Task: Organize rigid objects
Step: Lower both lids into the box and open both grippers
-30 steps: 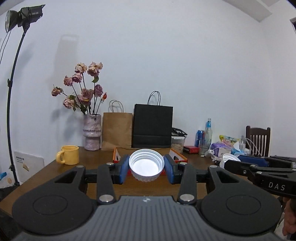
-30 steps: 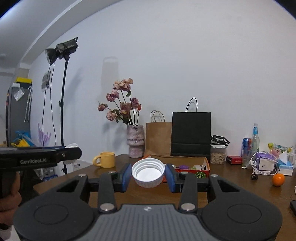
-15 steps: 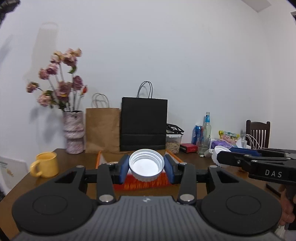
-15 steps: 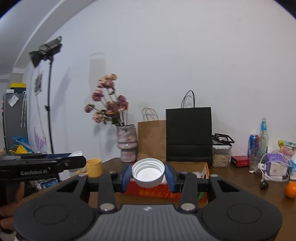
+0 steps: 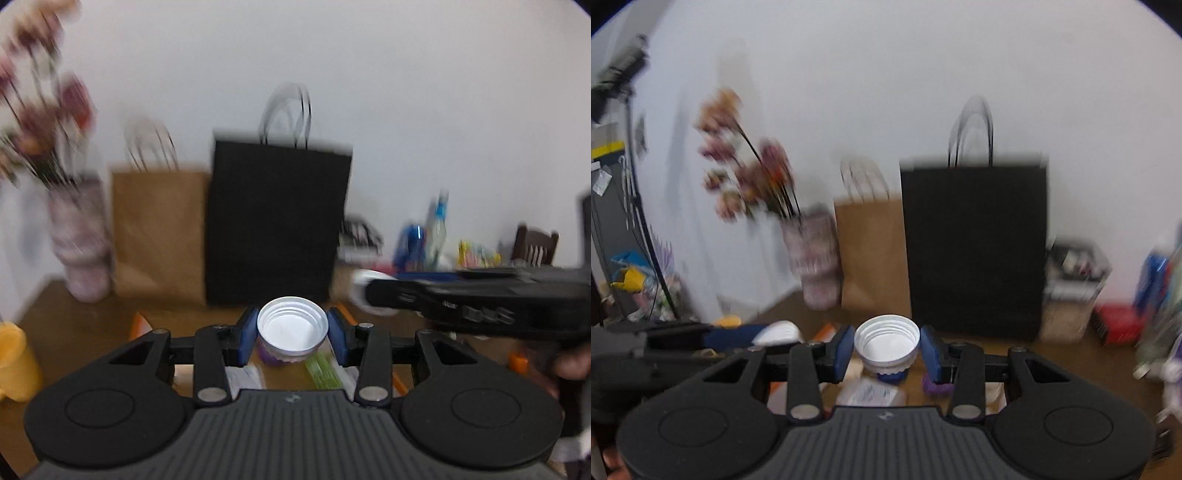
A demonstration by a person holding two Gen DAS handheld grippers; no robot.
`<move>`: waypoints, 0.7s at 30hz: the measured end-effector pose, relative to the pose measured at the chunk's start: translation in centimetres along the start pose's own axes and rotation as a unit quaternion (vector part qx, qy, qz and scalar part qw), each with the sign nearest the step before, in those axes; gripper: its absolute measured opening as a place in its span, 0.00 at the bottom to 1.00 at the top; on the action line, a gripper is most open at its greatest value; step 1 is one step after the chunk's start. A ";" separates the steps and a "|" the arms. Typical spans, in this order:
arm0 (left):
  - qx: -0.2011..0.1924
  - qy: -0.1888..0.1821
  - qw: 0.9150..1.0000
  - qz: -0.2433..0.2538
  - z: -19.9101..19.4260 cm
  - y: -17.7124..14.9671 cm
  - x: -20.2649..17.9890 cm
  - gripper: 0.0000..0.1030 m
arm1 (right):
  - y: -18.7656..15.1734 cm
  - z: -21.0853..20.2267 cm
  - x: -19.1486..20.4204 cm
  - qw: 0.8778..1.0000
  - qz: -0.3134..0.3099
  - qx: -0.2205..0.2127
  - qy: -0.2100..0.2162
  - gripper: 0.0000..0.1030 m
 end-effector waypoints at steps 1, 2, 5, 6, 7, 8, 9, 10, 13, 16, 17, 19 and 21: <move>0.032 -0.013 0.999 -0.001 1.9 -1.0 0.0 0.40 | -0.5 2.1 -0.8 1.000 0.011 0.029 -0.001 0.38; 0.066 -0.015 0.998 -0.002 3.8 -2.1 0.0 0.40 | -1.3 4.5 -1.6 0.998 0.020 0.062 -0.001 0.38; 0.135 -0.015 0.991 -0.002 8.9 -5.7 0.2 0.40 | -4.6 10.6 -3.9 0.990 0.033 0.139 -0.018 0.38; 0.148 -0.011 0.989 -0.005 10.1 -6.6 0.4 0.40 | -5.7 12.1 -4.5 0.987 0.038 0.153 -0.026 0.38; 0.161 -0.009 0.987 -0.008 11.3 -7.5 0.7 0.40 | -6.6 13.3 -5.1 0.985 0.045 0.164 -0.029 0.38; 0.172 -0.010 0.985 -0.014 12.3 -8.1 1.0 0.40 | -7.5 14.3 -5.5 0.983 0.053 0.174 -0.029 0.38; 0.180 -0.009 0.983 -0.021 13.1 -8.8 1.2 0.46 | -8.2 15.2 -5.8 0.981 0.059 0.184 -0.028 0.39; 0.187 -0.008 0.982 -0.023 13.5 -9.4 1.4 0.63 | -8.8 15.9 -5.9 0.979 0.060 0.192 -0.026 0.39; 0.176 0.002 0.984 -0.003 13.9 -9.9 1.5 0.69 | -10.2 16.7 -5.5 0.978 0.046 0.204 -0.023 0.46; 0.181 0.002 0.983 -0.009 14.3 -10.1 2.1 0.71 | -10.6 16.6 -5.2 0.978 0.038 0.202 -0.024 0.50; 0.182 0.006 0.983 -0.011 14.3 -10.0 2.3 0.72 | -10.3 16.7 -5.1 0.979 0.037 0.201 -0.025 0.50; 0.180 0.016 0.983 -0.012 13.9 -9.7 2.8 0.72 | -9.9 16.3 -5.2 0.979 0.039 0.197 -0.029 0.50; 0.178 0.022 0.984 -0.013 13.2 -9.2 3.2 0.72 | -9.4 15.6 -5.5 0.980 0.041 0.191 -0.033 0.52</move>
Point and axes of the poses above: each gripper's, at about its wrist camera, not at the fingertips, and z roughly the way its jaws point, x to its left, y to its top, the point moved 3 cm from there along z, roughly the way its jaws point, and after that the axes turned 12 degrees about -x, right-handed, at the moved point
